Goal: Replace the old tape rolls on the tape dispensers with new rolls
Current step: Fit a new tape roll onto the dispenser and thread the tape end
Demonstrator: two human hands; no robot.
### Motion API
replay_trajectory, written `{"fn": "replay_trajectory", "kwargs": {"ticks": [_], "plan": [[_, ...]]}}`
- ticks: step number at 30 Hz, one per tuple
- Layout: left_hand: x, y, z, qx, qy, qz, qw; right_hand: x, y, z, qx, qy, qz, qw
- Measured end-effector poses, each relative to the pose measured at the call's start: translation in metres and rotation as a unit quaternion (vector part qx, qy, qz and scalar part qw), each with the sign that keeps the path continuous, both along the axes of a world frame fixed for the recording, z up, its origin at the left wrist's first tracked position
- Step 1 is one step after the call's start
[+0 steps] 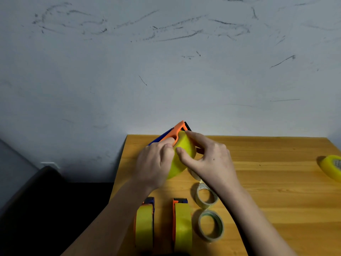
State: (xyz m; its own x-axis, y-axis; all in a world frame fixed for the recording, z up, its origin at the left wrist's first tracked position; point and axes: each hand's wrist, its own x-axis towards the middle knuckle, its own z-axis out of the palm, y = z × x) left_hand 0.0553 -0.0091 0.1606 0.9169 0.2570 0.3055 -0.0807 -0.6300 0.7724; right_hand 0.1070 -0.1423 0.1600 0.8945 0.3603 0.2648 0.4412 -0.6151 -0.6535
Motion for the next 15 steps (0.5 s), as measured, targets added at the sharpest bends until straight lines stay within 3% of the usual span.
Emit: {"fn": "replay_trajectory", "kwargs": {"ticks": [15], "plan": [[0.0029,-0.0006,0.0014,-0.033,0.013,0.024,0.999,0.0023,0.0044,0.0019,0.019,-0.017,-0.035,0.999]]}}
